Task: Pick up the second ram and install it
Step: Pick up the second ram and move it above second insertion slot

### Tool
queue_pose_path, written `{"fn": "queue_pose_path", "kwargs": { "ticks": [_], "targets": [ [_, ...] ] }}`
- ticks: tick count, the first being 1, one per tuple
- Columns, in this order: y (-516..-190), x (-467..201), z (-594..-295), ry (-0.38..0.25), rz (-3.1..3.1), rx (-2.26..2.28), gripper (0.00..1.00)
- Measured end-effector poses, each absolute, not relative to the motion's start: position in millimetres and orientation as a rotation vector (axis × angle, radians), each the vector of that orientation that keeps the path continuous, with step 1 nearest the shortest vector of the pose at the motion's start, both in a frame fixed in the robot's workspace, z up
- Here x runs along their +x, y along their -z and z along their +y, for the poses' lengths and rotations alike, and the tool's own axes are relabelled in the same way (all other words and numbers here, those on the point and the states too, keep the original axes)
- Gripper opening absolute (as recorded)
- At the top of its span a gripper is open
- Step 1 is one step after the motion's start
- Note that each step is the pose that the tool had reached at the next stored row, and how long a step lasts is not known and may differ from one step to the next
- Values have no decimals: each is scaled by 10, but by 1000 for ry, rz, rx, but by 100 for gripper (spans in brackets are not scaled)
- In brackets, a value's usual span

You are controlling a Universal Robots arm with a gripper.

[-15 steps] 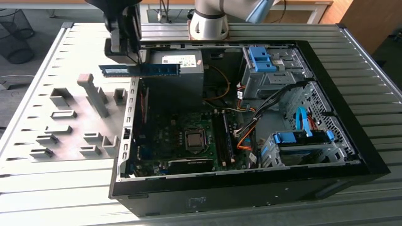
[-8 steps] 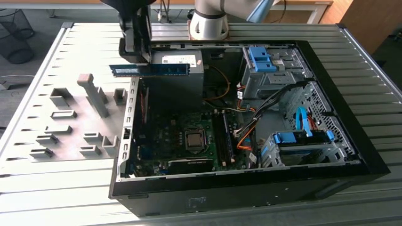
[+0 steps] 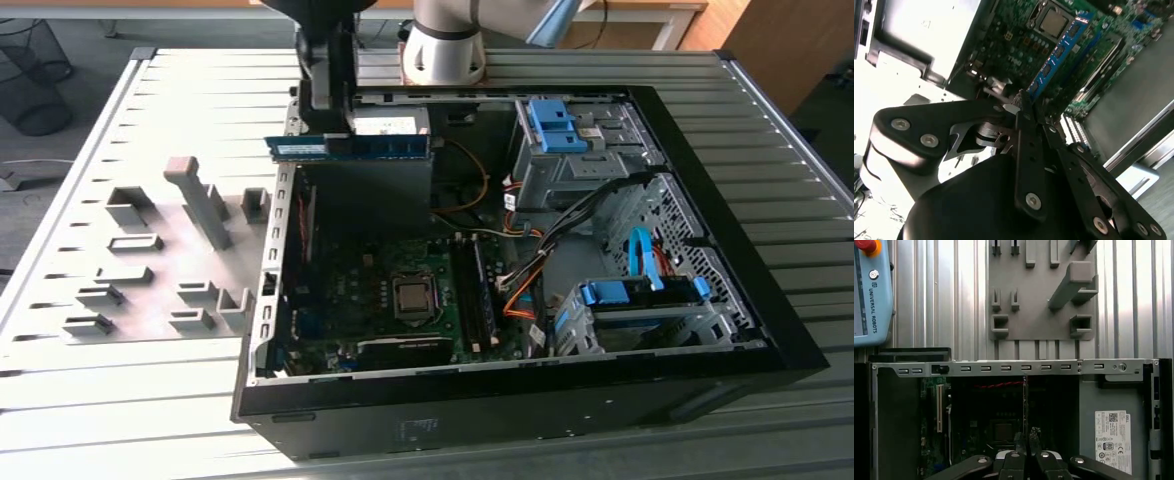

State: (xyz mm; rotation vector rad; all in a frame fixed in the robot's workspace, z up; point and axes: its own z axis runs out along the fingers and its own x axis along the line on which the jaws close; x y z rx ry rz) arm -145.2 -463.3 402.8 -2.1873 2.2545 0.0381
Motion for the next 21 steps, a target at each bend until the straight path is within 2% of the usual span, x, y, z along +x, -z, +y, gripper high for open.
{"fn": "queue_pose_path", "kwargs": {
  "ticks": [21],
  "targets": [
    [-4028,-750,-4633,-38,2255,-2187,14]
  ]
}}
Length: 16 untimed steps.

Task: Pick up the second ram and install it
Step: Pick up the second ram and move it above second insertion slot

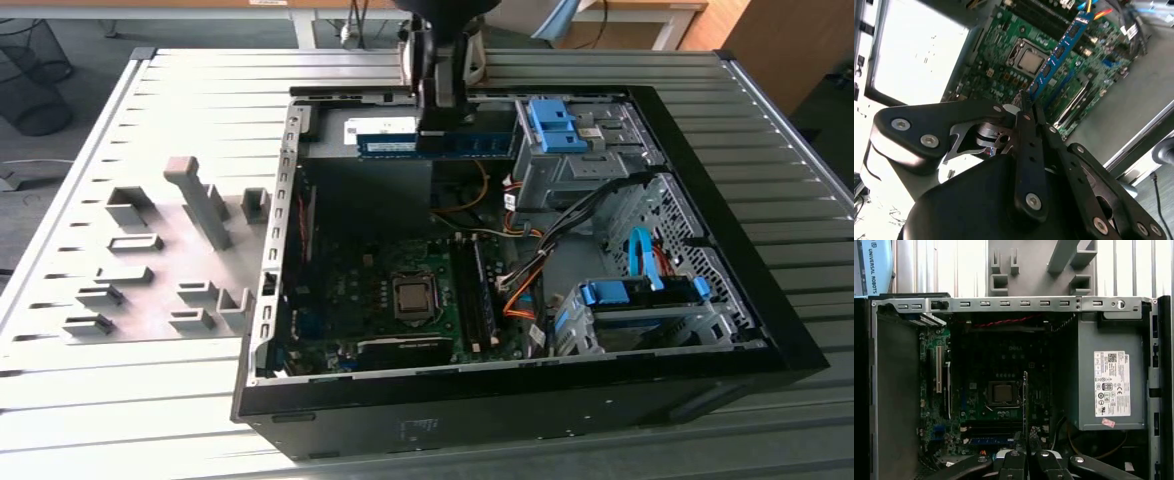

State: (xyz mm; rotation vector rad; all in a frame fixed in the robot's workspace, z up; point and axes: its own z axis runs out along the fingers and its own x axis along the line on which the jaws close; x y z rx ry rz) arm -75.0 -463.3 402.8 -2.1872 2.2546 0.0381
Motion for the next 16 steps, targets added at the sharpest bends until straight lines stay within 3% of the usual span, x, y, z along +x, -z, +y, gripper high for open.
{"fn": "queue_pose_path", "kwargs": {
  "ticks": [16],
  "targets": [
    [-4028,-443,-4633,-38,2255,-2187,14]
  ]
}}
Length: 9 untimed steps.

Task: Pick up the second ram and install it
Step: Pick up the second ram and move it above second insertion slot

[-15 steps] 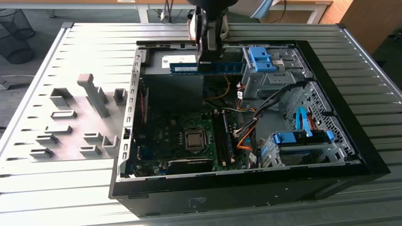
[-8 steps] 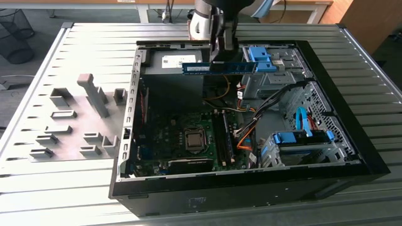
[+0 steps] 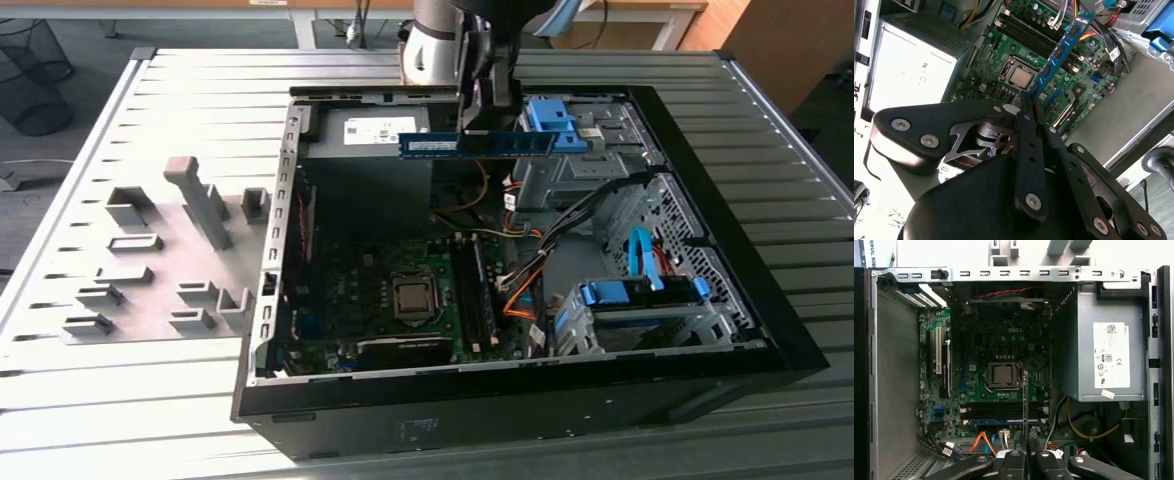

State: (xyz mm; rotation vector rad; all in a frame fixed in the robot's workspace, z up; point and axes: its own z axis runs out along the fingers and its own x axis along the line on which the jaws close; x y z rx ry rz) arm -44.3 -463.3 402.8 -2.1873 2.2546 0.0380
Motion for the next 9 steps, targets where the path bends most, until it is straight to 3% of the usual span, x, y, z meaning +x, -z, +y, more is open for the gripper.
{"fn": "queue_pose_path", "kwargs": {
  "ticks": [9],
  "targets": [
    [-4028,-423,-4633,-38,2255,-2187,14]
  ]
}}
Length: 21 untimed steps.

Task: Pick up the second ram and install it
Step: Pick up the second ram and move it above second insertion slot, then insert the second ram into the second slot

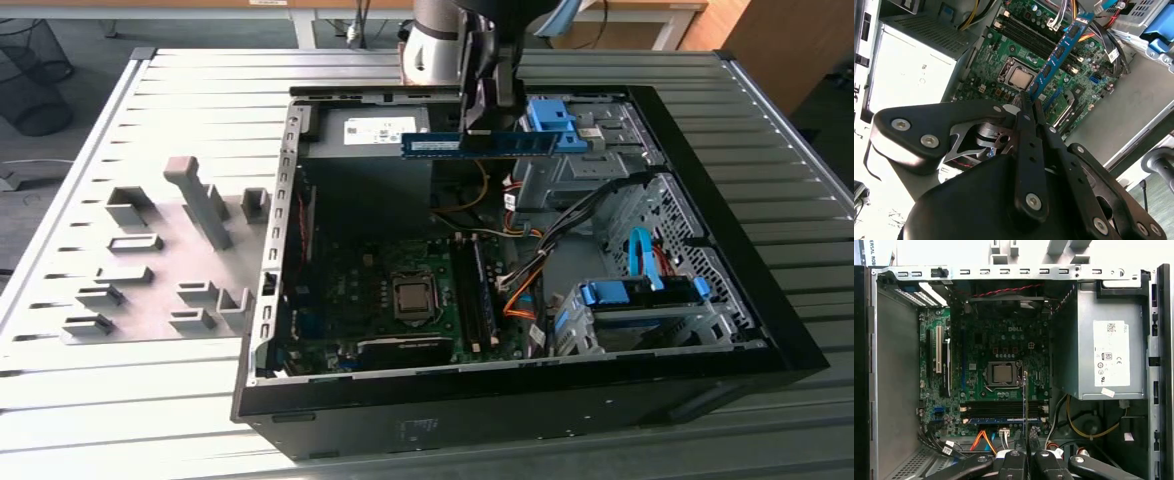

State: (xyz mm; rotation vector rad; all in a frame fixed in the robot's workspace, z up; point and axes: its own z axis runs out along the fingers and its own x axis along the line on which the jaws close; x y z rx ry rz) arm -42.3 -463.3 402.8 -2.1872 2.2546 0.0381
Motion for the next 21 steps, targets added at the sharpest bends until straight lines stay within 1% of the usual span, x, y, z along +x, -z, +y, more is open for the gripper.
{"fn": "queue_pose_path", "kwargs": {
  "ticks": [21],
  "targets": [
    [-4027,-390,-4633,-38,2275,-2166,14]
  ]
}}
